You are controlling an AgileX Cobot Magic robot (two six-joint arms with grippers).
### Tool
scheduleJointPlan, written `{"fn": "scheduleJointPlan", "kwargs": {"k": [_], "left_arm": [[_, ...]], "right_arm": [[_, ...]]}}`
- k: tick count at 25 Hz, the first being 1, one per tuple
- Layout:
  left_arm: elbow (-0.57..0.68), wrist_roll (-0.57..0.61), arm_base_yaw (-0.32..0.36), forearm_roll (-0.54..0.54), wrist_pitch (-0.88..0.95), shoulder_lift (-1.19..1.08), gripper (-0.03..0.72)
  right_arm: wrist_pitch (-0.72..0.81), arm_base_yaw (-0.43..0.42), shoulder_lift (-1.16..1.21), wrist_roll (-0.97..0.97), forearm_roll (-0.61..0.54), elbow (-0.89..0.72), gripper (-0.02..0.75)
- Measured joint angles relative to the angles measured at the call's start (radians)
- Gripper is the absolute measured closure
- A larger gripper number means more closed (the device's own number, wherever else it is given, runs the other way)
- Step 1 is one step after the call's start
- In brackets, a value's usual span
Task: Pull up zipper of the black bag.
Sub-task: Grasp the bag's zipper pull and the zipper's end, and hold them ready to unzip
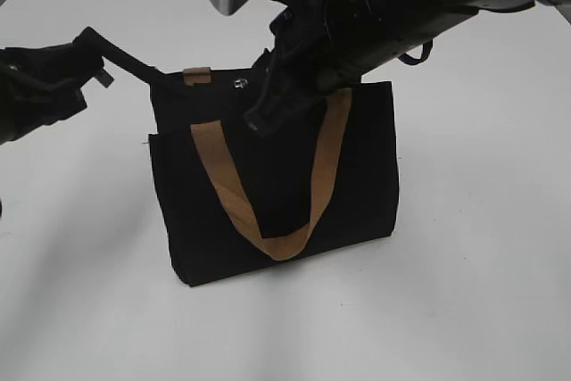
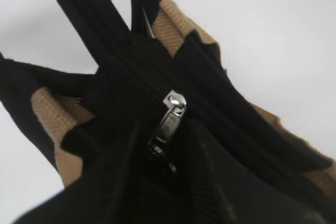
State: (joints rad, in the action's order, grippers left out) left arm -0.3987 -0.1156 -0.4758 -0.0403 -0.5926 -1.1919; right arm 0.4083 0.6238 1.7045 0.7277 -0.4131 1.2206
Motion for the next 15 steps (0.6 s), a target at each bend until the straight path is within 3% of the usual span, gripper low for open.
{"fn": "scheduleJointPlan", "kwargs": {"k": [6, 10, 15], "left_arm": [[0.000, 0.000, 0.000, 0.000, 0.000, 0.000, 0.683], [0.000, 0.000, 0.000, 0.001, 0.000, 0.000, 0.683], [0.000, 0.000, 0.000, 0.002, 0.007, 0.000, 0.683]], "right_arm": [[0.036, -0.001, 0.012, 0.000, 0.037, 0.000, 0.619], [0.046, -0.001, 0.020, 0.000, 0.042, 0.000, 0.738], [0.057, -0.002, 0.016, -0.019, 0.117, 0.000, 0.738]]}}
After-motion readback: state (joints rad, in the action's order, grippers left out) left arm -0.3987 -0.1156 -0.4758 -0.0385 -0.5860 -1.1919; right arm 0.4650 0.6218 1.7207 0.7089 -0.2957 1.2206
